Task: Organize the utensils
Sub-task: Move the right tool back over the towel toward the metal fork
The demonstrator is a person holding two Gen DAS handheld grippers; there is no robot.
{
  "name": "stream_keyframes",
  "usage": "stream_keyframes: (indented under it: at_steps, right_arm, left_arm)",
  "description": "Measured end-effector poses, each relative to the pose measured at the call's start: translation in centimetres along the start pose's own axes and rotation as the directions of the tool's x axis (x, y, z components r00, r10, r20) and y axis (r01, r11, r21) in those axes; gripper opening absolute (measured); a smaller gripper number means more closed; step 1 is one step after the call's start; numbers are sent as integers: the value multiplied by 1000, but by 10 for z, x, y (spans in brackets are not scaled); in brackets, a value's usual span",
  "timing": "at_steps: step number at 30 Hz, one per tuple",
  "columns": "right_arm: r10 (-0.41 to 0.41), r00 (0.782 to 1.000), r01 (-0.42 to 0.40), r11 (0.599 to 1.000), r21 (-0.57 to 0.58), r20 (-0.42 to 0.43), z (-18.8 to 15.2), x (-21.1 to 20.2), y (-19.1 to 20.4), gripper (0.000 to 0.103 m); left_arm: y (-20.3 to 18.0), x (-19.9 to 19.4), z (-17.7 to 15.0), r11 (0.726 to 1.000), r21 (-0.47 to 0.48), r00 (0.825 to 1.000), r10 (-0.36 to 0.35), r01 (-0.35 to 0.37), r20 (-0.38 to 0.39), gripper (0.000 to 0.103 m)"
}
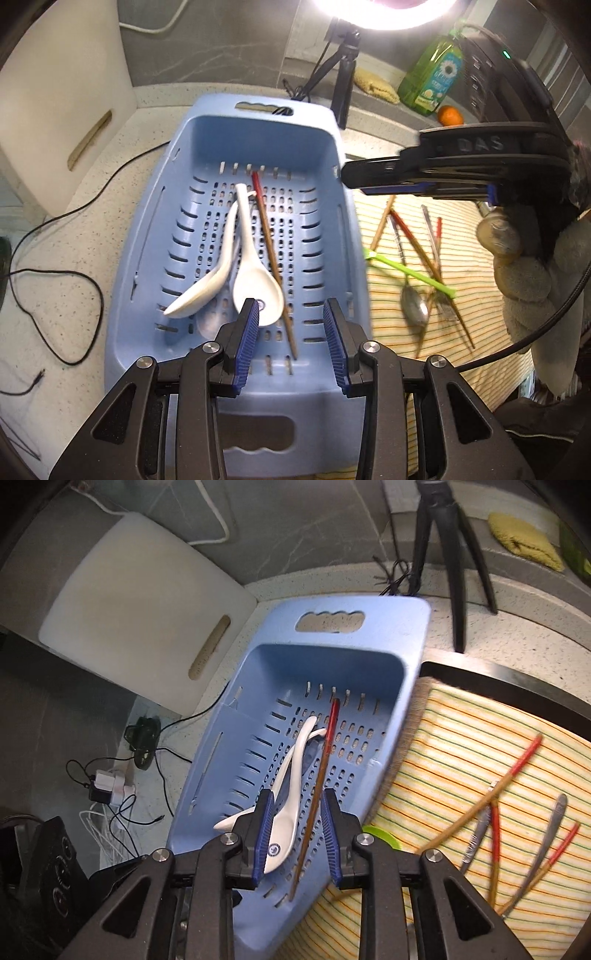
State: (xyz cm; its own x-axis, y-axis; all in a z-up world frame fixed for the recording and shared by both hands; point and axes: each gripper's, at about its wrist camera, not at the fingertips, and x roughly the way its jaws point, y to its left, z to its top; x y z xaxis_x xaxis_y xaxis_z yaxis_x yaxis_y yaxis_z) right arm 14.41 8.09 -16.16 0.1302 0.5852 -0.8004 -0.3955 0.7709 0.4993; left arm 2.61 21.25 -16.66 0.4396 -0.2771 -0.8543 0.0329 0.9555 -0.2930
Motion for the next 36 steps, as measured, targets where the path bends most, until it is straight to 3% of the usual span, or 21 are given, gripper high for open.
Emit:
stream_keyframes:
  at_steps: [9, 13, 17, 27, 36]
  right_arm:
    - [-56, 989, 56, 998, 8, 138, -26, -78, -57, 29]
    - [-96, 974, 94, 995, 21, 203, -39, -107, -84, 43]
    - [-136, 962, 137, 990, 12, 235, -52, -124, -107, 45]
    - [-174, 978, 168, 984, 64, 116, -82, -122, -154, 46]
    - [-133, 991, 130, 983, 132, 10, -81, -93, -168, 46]
  left_arm:
    - [-41, -13, -5, 999, 37, 999, -16, 14, 36, 34]
    - [-65, -11, -8, 998, 57, 999, -36, 34, 34, 35]
    - [-85, 0, -12, 996, 66, 998, -54, 52, 20, 35]
    - [-117, 23, -28, 995, 72, 997, -71, 73, -29, 35]
    - [-125, 32, -32, 993, 84, 996, -75, 79, -57, 35]
